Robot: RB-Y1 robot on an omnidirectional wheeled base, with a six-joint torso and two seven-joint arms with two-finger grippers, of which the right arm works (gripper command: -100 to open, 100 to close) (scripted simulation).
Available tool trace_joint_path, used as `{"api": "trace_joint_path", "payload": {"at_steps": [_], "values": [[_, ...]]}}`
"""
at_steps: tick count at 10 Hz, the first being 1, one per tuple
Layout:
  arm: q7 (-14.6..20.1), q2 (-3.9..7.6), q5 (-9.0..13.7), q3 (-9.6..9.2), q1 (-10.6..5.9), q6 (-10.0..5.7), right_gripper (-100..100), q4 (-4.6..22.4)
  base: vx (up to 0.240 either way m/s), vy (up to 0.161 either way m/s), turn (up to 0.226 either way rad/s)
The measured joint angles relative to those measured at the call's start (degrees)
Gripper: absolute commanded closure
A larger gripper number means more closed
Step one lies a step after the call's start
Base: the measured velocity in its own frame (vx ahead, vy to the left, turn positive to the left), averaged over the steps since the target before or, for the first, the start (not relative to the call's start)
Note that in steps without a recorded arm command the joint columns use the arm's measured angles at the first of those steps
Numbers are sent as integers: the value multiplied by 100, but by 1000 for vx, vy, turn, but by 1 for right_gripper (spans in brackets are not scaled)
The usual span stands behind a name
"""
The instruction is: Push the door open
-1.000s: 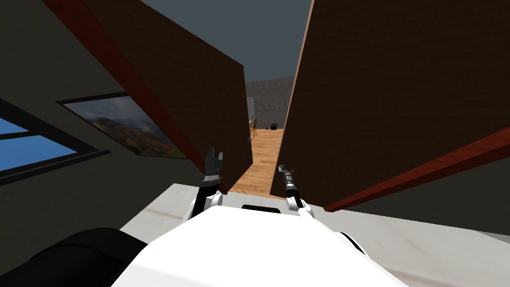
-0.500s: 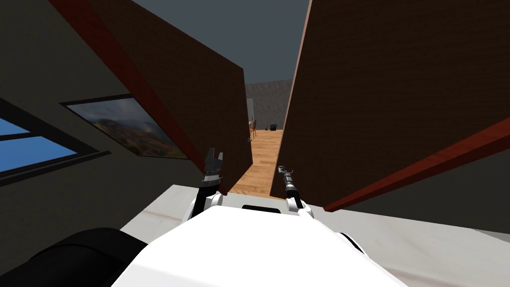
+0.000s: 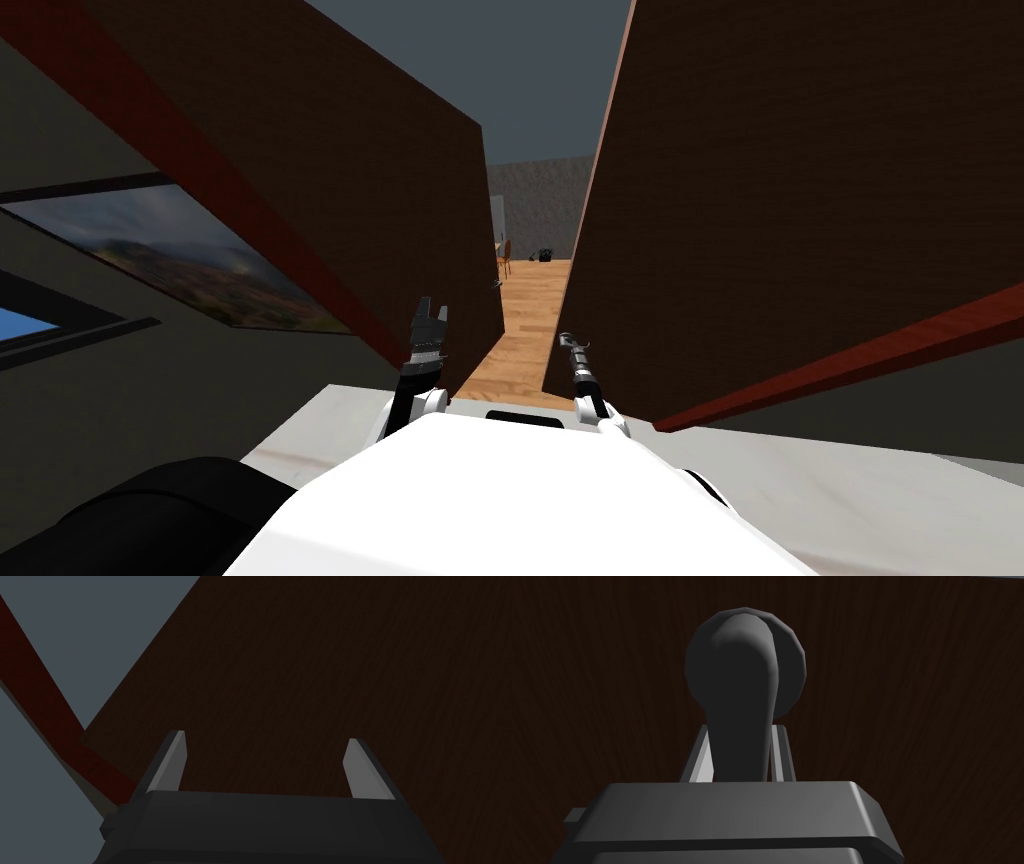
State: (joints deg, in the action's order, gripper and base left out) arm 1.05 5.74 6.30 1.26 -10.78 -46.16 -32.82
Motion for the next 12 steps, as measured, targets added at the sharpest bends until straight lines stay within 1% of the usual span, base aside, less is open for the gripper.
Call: {"api": "trace_joint_path", "payload": {"at_steps": [1, 2, 3, 4, 5, 6, 7, 8, 9, 10, 11, 12], "values": [[-25, -18, -7, 34, -7, 10, 100, 25, 235, 45, -131], [-58, -33, -22, 61, 95, 101, 100, -159, 127, 30, -64], [-70, -19, -12, 102, -37, 30, 100, 11, 161, 45, -192], [-106, -41, -18, 159, -58, 1, 100, 36, 222, 55, -167], [-143, -52, -19, 224, -103, -12, 100, 123, 232, 34, -170], [-174, -72, -33, 265, -6, 66, 100, -41, 220, 44, -181], [-201, -79, -41, 314, -7, 53, 100, -31, 185, 78, -138], [-248, -102, -41, 381, -45, 12, 100, 13, 178, 59, -195], [-281, -116, -47, 434, -44, 37, 100, -22, 183, 52, -173], [-302, -119, -46, 497, -139, -30, 100, 148, 172, 76, -121], [-342, -146, -51, 557, -115, -24, 100, 100, 178, 68, -158], [-378, -166, -53, 618, -162, -44, 100, 175, 192, 46, -140]]}}
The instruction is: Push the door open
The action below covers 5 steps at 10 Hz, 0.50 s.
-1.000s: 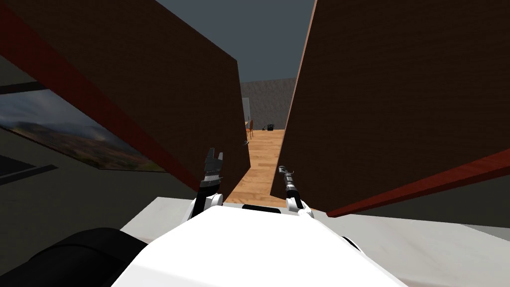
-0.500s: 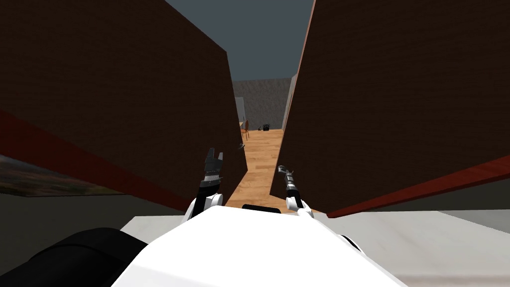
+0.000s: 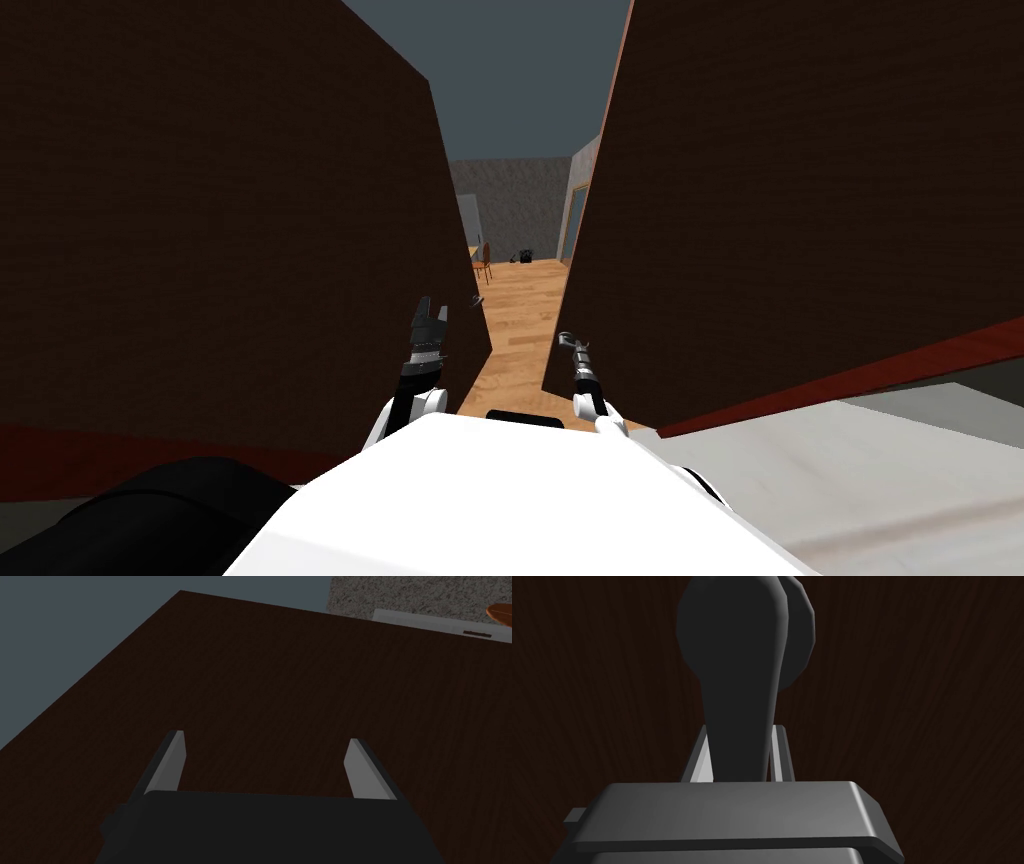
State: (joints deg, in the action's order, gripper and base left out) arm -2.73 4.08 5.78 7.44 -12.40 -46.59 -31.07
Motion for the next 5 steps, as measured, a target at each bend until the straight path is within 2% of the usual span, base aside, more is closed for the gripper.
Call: {"api": "trace_joint_path", "payload": {"at_steps": [3, 4, 5], "values": [[-91, -90, -21, 152, 13, -4, 100, -34, 183, 75, -180], [-122, -108, -16, 220, -62, -64, 100, 108, 196, 69, -145], [-163, -149, -17, 278, -43, -52, 100, 67, 183, 88, -150]]}}
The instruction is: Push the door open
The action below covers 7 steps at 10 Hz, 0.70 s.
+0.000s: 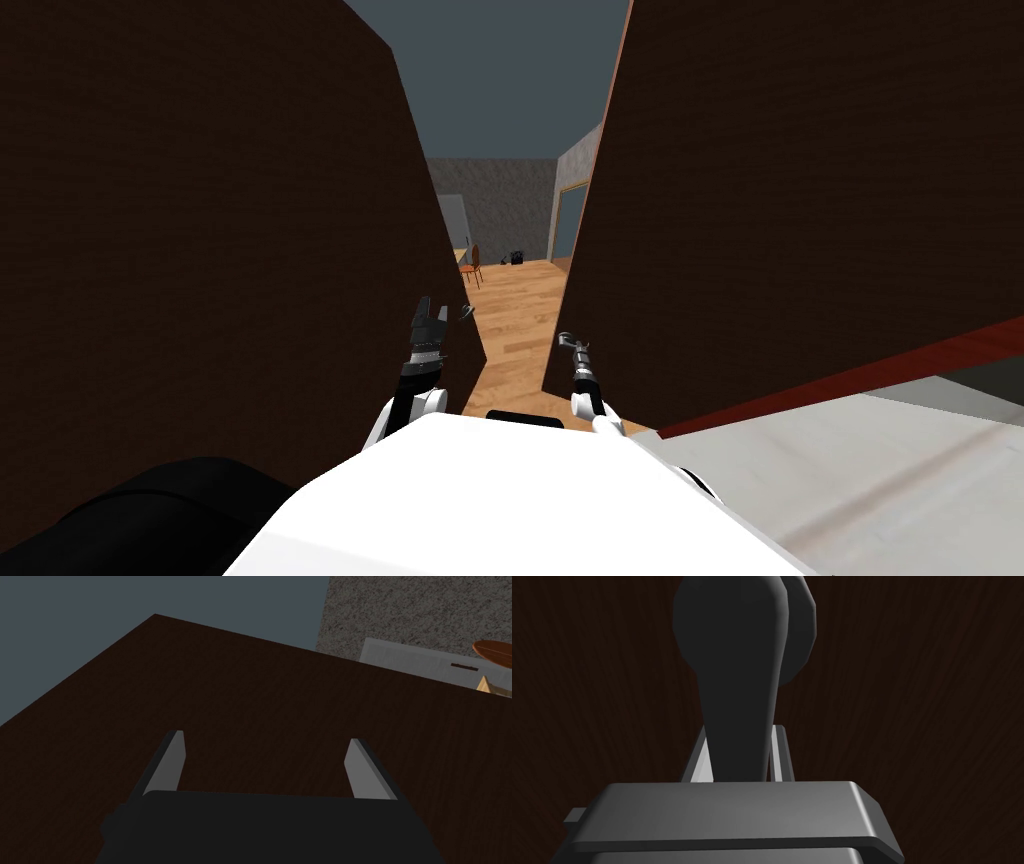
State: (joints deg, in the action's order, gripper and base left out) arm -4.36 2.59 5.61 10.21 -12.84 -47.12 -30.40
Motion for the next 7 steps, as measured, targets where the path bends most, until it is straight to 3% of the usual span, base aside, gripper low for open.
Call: {"api": "trace_joint_path", "payload": {"at_steps": [7], "values": [[-162, -183, -5, 321, 27, 8, 100, -71, 148, 63, -108]]}}
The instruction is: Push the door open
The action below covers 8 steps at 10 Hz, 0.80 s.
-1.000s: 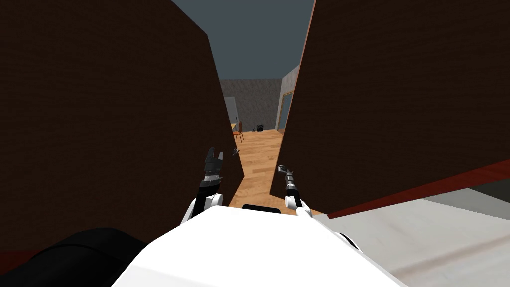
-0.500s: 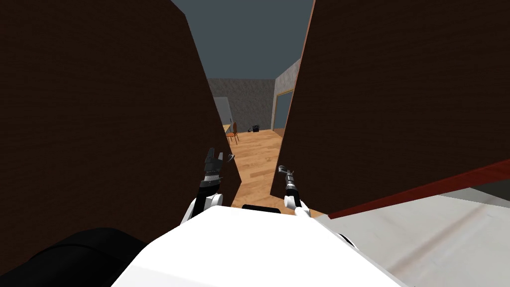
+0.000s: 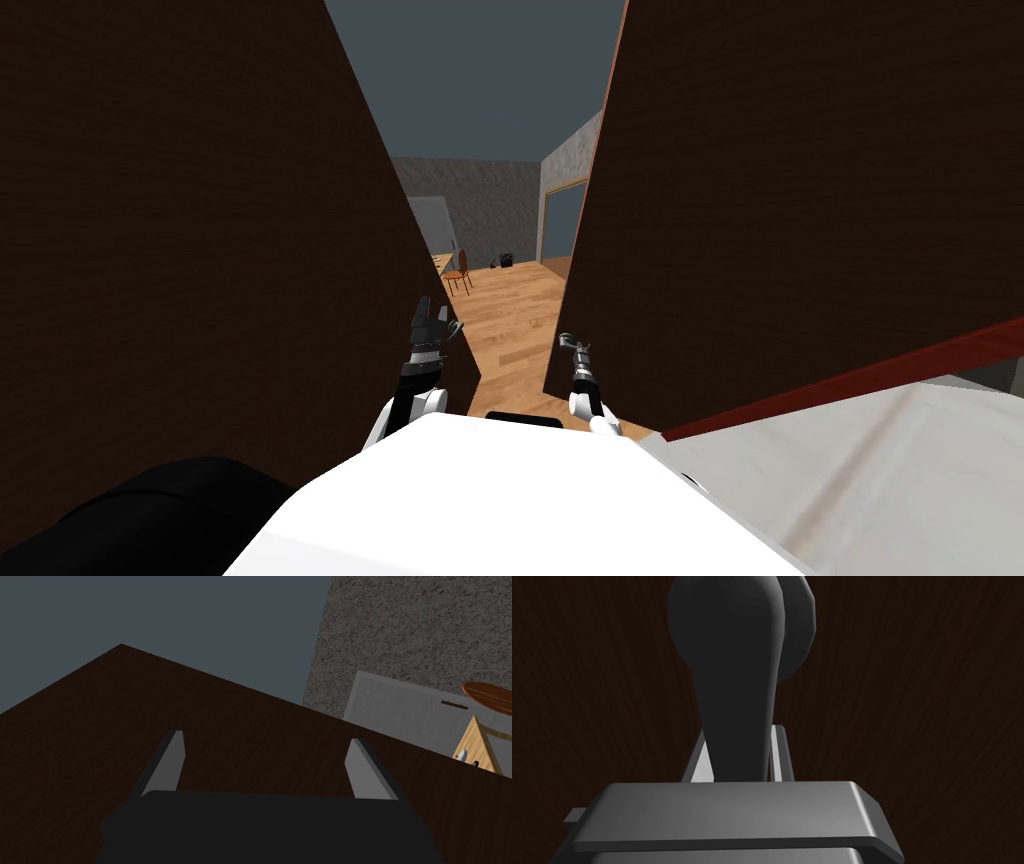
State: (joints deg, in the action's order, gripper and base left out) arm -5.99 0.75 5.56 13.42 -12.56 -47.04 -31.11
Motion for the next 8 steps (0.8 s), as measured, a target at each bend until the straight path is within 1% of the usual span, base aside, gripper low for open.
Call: {"api": "trace_joint_path", "payload": {"at_steps": [2, 3, 4, 5, 6, 8], "values": [[-52, 16, 42, 44, 20, -13, 100, 5, 167, -1, -59], [-90, 36, 74, 66, 5, -31, 100, 74, 197, -1, -75], [-168, 37, 133, 133, -123, -118, 100, 272, 158, 8, -9], [-216, 10, 138, 133, 23, -17, 100, -36, 172, 16, -57], [-263, 8, 177, 172, -15, -31, 100, -5, 191, 11, -85], [-408, -56, 276, 277, -77, -67, 100, 53, 208, 16, -79]]}}
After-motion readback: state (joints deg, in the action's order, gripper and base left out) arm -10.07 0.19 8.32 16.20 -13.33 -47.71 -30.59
